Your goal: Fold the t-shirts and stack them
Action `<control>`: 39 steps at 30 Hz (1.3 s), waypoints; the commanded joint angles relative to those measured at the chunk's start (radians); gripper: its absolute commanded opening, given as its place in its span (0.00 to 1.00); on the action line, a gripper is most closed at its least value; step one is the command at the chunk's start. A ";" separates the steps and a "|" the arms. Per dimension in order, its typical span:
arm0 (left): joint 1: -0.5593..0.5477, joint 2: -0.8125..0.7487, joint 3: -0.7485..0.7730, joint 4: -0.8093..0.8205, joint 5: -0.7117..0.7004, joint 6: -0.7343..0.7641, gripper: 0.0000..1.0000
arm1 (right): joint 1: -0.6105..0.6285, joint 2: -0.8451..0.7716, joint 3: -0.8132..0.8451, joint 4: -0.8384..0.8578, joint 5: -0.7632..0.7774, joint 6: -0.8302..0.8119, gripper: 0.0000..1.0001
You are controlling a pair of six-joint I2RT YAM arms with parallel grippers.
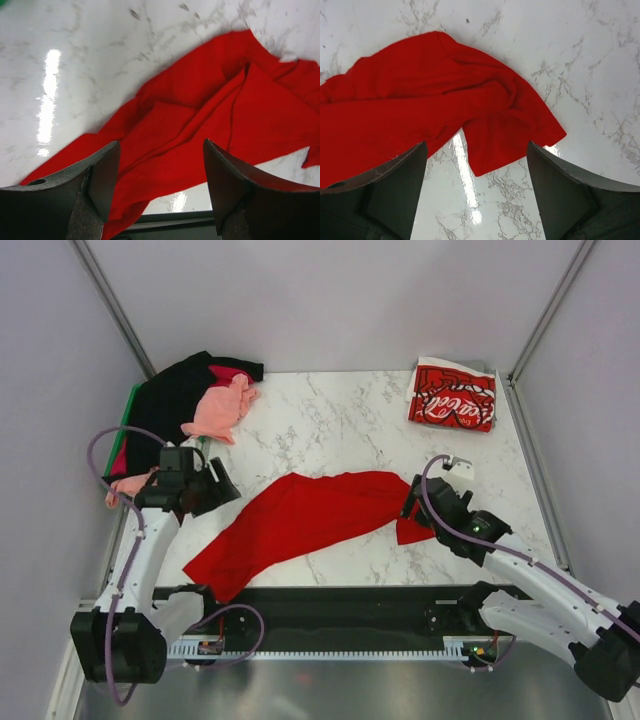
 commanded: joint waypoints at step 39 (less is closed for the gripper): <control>-0.750 0.547 0.101 0.254 -0.128 -0.348 0.58 | -0.201 0.090 -0.149 0.261 -0.316 -0.093 0.81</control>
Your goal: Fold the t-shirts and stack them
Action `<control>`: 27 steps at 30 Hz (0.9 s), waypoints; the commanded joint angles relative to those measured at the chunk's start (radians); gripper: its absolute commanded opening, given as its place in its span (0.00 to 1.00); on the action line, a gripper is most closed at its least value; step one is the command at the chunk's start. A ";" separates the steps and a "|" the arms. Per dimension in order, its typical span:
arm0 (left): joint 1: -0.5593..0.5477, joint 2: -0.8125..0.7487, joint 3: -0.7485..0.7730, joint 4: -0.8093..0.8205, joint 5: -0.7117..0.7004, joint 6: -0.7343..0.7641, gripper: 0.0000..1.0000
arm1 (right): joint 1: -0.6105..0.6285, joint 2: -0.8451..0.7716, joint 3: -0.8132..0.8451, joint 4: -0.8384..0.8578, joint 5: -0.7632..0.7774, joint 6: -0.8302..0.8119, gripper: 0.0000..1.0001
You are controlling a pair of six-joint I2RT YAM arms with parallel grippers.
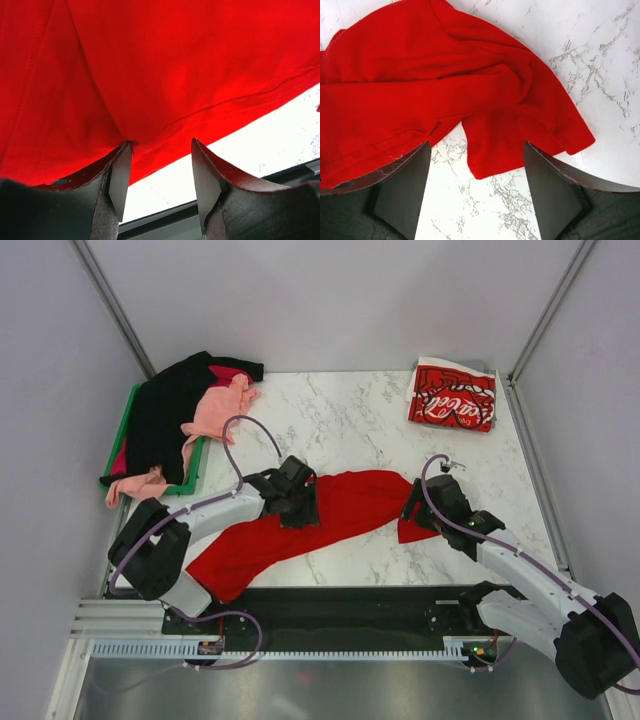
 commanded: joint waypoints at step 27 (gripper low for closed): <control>-0.017 -0.168 0.381 -0.224 -0.330 -0.011 0.02 | -0.051 -0.067 0.035 -0.035 0.036 -0.034 0.88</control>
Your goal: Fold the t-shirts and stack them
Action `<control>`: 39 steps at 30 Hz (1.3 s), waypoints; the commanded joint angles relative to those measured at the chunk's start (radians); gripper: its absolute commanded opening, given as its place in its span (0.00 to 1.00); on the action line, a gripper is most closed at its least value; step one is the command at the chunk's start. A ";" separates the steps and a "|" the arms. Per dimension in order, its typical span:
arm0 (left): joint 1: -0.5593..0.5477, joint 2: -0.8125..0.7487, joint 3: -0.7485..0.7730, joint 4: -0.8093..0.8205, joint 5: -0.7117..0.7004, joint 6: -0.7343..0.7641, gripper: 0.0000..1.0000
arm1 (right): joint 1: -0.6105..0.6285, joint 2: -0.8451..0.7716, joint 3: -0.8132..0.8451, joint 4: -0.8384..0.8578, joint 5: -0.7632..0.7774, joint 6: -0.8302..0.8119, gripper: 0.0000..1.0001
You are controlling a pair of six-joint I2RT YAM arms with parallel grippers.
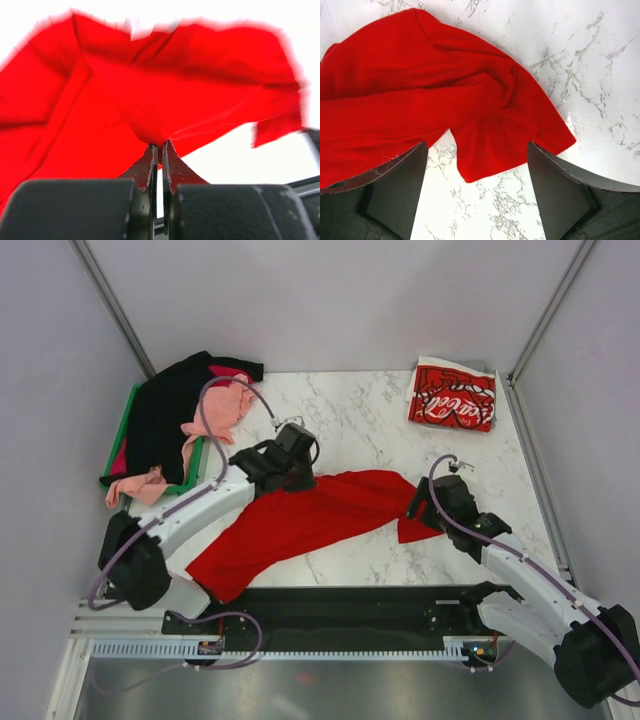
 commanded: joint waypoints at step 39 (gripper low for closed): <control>0.039 -0.372 0.268 -0.258 -0.283 0.069 0.02 | -0.061 0.020 -0.097 0.034 -0.109 0.075 0.67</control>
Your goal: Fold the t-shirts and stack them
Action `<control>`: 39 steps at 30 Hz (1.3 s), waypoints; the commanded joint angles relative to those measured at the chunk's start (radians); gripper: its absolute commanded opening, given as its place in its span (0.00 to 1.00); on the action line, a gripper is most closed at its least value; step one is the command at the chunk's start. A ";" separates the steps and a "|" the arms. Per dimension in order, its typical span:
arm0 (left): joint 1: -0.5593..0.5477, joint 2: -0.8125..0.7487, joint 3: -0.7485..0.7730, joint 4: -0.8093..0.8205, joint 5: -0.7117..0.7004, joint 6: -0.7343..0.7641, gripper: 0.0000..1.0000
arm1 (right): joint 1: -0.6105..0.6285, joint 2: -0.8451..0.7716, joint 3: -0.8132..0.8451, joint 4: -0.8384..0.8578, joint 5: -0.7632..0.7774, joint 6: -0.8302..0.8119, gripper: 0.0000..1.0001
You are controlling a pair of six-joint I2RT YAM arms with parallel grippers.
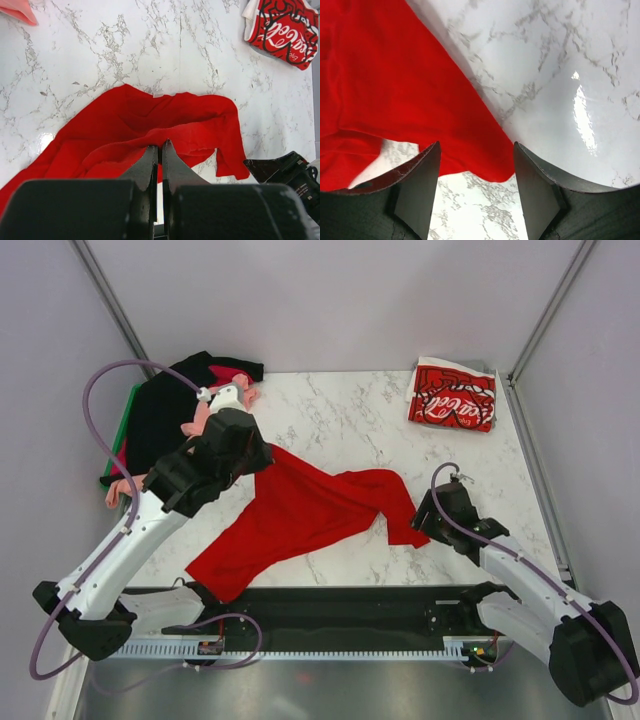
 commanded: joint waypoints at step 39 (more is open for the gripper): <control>0.082 0.053 0.910 -0.056 0.343 0.463 0.02 | -0.002 0.009 1.369 -0.358 0.009 -0.494 0.00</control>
